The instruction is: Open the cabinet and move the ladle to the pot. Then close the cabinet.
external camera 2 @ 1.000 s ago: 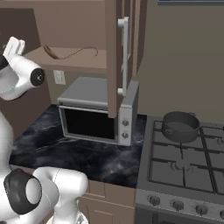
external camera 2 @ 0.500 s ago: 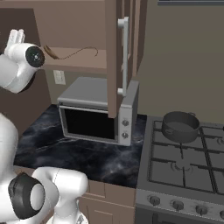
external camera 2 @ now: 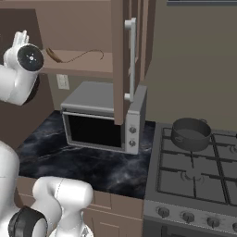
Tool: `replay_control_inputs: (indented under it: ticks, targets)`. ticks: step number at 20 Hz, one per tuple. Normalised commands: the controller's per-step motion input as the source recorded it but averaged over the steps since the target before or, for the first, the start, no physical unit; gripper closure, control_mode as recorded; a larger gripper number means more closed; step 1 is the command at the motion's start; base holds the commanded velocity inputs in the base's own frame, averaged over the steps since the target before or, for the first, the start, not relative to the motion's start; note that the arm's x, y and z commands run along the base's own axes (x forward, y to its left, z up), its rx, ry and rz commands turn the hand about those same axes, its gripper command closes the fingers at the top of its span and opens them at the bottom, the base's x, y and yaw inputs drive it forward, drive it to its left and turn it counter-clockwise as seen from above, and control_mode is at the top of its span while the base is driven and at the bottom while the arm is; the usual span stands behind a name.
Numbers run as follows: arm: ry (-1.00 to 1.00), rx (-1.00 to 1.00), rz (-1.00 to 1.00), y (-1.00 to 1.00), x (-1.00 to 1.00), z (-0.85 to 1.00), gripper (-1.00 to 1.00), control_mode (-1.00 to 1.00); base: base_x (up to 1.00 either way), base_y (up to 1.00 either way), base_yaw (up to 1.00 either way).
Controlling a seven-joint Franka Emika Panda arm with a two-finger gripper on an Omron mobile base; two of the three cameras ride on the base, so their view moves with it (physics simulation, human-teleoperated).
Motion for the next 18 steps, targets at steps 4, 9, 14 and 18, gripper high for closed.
replay_control_inputs:
  ticks: [4, 9, 14, 18]
  targets:
    - [0.00, -0.40, 0.00, -0.01, -0.28, 0.00, -1.00, -1.00, 0.00, 0.00, 0.00]
    - [0.02, -0.40, 0.00, -0.22, -0.18, 0.00, -1.00, -1.00, 0.00, 0.00, 0.00]
    - [0.12, -0.35, 0.00, -0.42, 0.00, 0.05, -1.00, -1.00, 0.00, 0.00, 0.00]
    - [0.02, -0.12, 0.00, -0.53, -0.08, -0.04, -1.00, -1.00, 0.00, 0.00, 0.00]
